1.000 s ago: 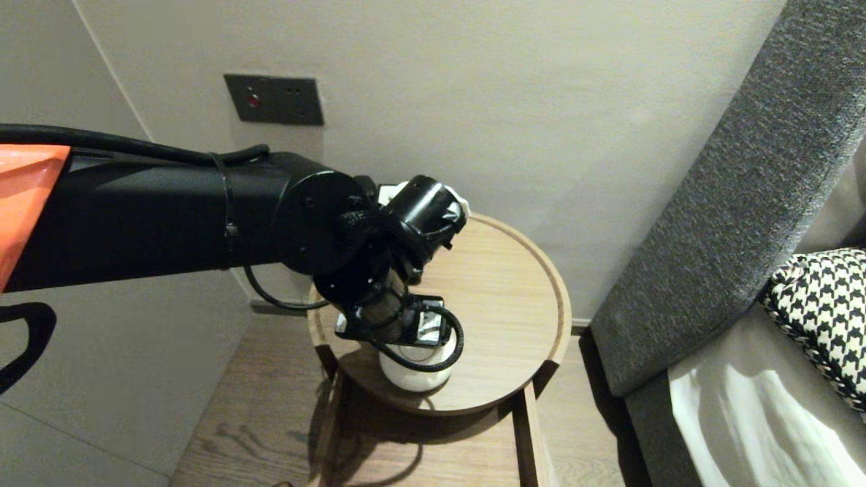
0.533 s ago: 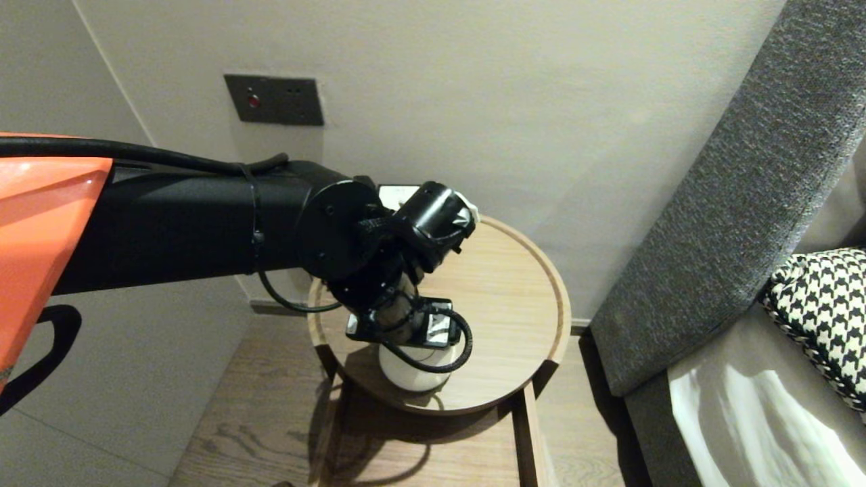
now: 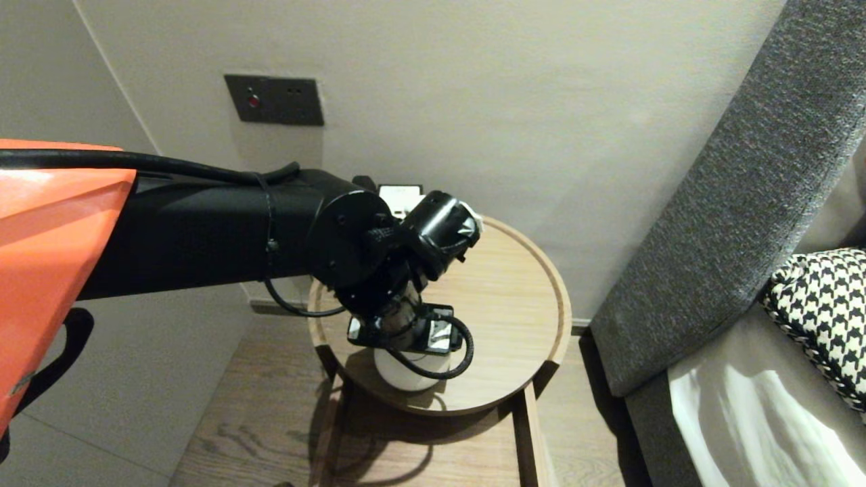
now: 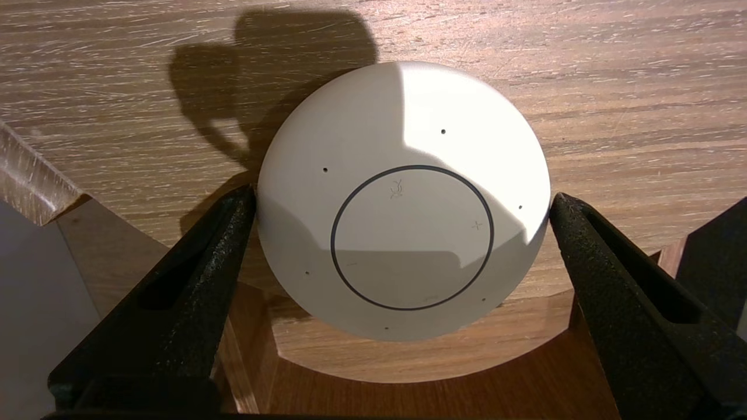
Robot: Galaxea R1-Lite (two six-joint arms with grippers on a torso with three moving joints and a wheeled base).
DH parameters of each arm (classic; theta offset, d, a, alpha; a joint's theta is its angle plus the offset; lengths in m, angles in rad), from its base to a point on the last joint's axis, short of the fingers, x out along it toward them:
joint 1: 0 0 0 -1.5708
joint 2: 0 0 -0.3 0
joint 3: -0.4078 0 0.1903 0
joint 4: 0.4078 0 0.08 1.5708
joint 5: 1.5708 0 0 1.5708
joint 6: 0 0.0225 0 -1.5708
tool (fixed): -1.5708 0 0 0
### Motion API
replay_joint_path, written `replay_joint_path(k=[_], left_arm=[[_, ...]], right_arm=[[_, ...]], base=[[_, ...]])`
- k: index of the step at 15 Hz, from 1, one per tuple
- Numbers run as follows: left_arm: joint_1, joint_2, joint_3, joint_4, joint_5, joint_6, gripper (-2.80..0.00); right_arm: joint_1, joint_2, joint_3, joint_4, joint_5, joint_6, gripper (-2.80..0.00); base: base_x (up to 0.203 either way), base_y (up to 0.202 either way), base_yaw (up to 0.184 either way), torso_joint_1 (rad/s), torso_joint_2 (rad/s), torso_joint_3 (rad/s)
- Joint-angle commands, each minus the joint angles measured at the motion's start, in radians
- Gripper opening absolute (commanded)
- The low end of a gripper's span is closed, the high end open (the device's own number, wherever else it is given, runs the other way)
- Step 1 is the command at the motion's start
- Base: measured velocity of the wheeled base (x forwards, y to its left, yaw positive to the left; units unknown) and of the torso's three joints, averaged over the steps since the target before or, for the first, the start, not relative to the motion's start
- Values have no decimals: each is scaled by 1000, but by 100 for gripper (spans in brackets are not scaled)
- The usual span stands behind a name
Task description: Put the remote controls on the table in the drawer one by one
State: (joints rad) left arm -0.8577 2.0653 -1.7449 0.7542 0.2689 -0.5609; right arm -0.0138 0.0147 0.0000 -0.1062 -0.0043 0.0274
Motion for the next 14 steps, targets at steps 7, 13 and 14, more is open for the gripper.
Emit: replay_joint_path(k=[7,13,14], left_arm=[[-2,9,8,5,0,-4,0],[-8,9,13,7,0,-4,0],[-8,9,13,8,0,-4,0]], right_arm=[[0,1,40,-1,0,0,-280],[0,1,40,-1,0,0,-280],[0,1,40,-1,0,0,-280]], base=[[0,0,0,0,0,0],[0,0,0,0,0,0],[0,0,0,0,0,0]])
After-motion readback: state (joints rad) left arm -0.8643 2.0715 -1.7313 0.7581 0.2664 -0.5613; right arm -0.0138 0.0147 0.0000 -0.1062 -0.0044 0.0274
